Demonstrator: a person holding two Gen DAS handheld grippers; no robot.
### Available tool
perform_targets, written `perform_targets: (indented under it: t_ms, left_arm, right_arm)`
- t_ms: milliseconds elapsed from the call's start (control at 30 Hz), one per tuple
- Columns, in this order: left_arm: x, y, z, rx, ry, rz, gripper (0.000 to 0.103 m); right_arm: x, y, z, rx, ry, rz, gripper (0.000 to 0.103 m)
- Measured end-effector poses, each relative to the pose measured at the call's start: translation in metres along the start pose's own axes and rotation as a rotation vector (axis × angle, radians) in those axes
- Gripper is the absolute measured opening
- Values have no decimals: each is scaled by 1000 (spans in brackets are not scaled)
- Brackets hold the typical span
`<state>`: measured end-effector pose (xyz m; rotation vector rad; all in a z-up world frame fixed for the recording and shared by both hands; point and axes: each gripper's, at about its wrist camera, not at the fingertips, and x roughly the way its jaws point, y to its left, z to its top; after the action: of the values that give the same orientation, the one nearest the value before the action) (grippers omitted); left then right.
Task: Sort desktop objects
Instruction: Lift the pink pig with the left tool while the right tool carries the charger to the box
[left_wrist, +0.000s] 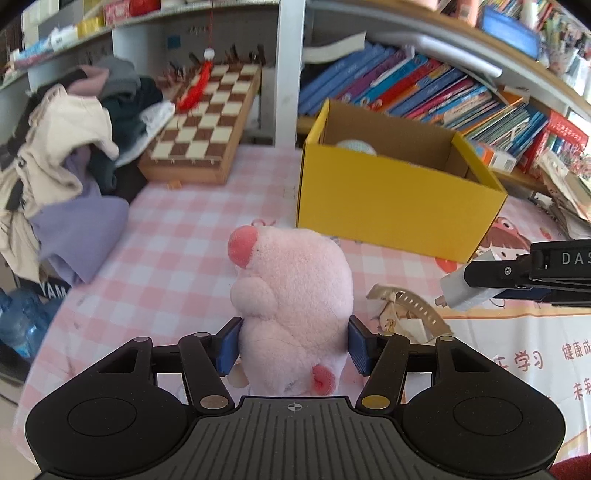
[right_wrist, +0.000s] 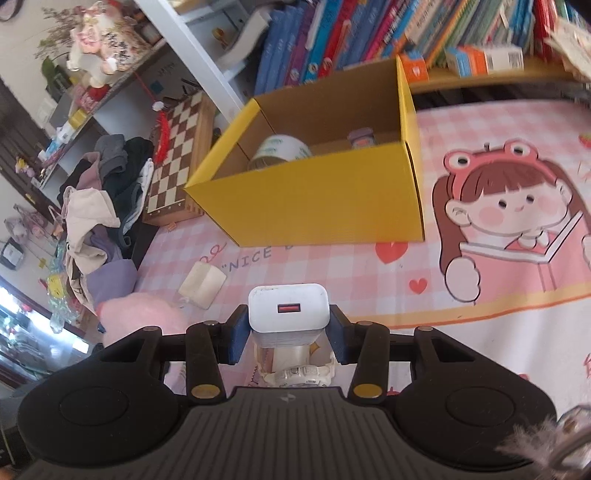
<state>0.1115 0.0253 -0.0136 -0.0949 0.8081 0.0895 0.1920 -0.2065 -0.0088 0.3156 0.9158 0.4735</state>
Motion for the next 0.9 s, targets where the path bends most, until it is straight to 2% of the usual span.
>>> perform_targets:
  t_ms: [267, 467, 900]
  left_arm:
    - [-27, -2, -10, 38, -55, -23, 58]
    - [-40, 0, -22, 50, -63, -45, 58]
    - [-63, 0, -35, 96, -95, -94, 57]
  right_arm:
    - [-24, 3, -10, 10, -50, -20, 42]
    - [-39, 4, -25, 23, -75, -44, 42]
    - [-53, 21, -57, -24, -42, -106, 42]
